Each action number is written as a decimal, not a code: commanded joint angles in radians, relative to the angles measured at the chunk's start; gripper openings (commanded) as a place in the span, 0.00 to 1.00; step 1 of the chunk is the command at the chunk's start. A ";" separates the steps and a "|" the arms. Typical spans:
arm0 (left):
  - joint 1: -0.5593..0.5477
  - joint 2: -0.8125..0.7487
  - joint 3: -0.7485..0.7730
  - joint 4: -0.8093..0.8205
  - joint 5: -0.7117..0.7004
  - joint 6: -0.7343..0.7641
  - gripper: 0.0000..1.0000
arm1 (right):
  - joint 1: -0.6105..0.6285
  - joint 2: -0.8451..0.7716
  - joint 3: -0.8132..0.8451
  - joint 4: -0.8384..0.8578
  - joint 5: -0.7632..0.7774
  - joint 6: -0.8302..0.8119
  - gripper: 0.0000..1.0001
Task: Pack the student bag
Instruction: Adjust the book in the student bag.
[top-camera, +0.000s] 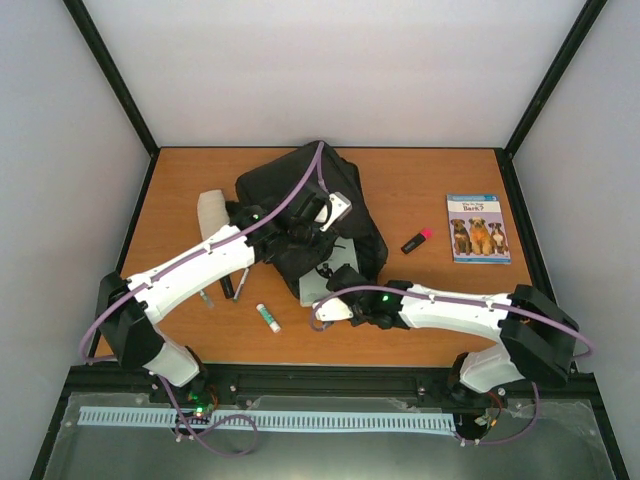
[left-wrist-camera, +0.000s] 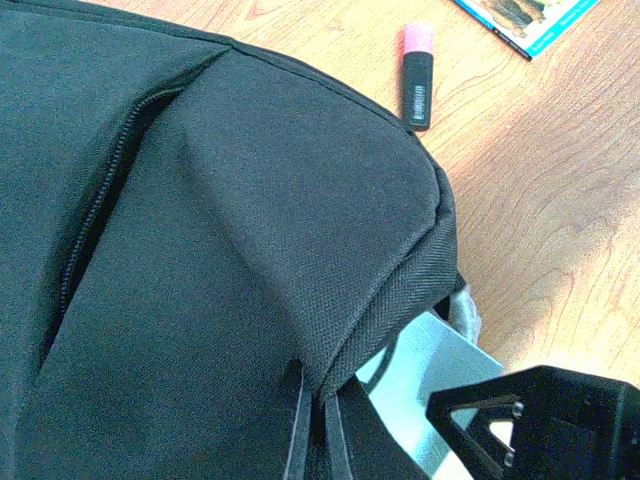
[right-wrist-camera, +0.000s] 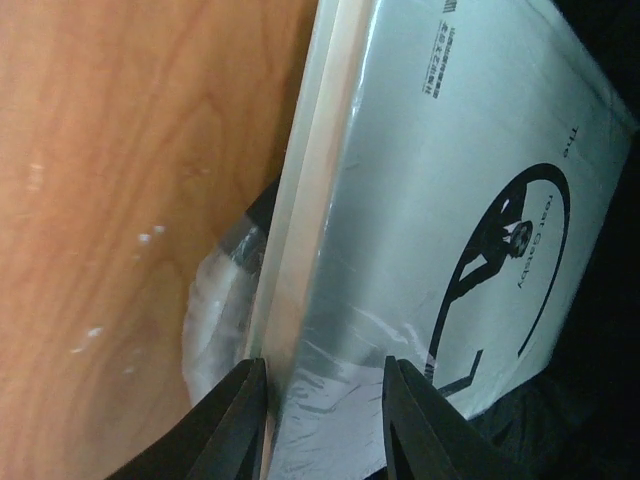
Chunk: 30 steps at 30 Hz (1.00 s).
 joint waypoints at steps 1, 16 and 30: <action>-0.012 -0.009 0.078 0.035 0.091 -0.009 0.01 | -0.040 0.026 0.027 0.202 0.140 -0.110 0.33; -0.011 0.012 0.085 0.017 0.012 0.006 0.01 | -0.024 -0.149 -0.048 0.048 0.146 -0.227 0.17; 0.013 0.037 0.101 0.002 0.047 -0.021 0.01 | -0.329 -0.276 0.125 -0.324 -0.407 0.176 0.57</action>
